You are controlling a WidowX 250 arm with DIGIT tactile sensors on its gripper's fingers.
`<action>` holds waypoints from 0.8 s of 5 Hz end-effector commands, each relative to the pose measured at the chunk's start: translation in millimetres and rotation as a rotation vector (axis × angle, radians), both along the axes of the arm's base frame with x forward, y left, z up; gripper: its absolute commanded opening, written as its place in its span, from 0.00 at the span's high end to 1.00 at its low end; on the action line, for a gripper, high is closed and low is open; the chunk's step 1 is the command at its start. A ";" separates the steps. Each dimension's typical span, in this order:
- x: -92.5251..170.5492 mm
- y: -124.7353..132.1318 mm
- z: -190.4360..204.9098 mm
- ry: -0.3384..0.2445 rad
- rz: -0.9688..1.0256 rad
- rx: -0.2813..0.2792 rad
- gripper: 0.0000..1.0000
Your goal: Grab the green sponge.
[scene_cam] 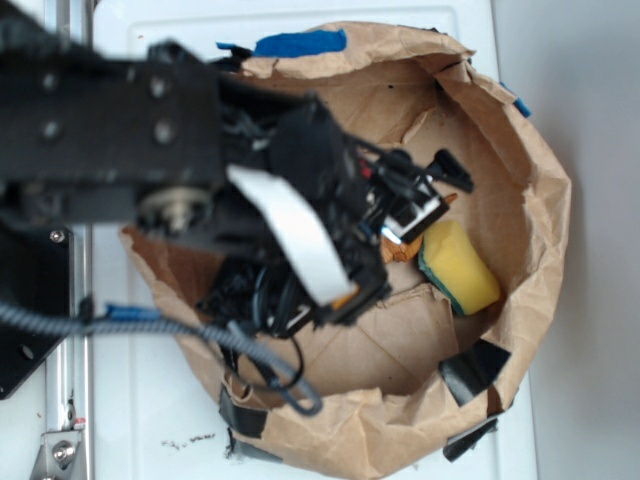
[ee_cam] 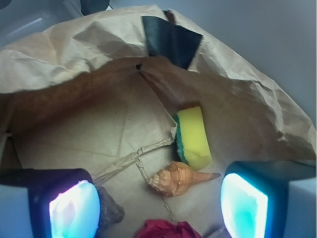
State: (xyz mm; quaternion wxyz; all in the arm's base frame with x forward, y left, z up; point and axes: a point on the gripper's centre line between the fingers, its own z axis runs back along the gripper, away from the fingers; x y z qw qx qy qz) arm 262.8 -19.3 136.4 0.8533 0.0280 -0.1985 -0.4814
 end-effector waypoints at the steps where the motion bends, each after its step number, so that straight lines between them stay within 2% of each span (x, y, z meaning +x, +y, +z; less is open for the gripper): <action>1: 7.9 -2.3 5.2 -0.012 -0.025 -0.005 0.00; 3: 5.8 -4.7 -29.3 0.049 -0.091 0.035 0.00; 4: 10.9 -8.9 -40.6 0.071 -0.134 0.020 0.00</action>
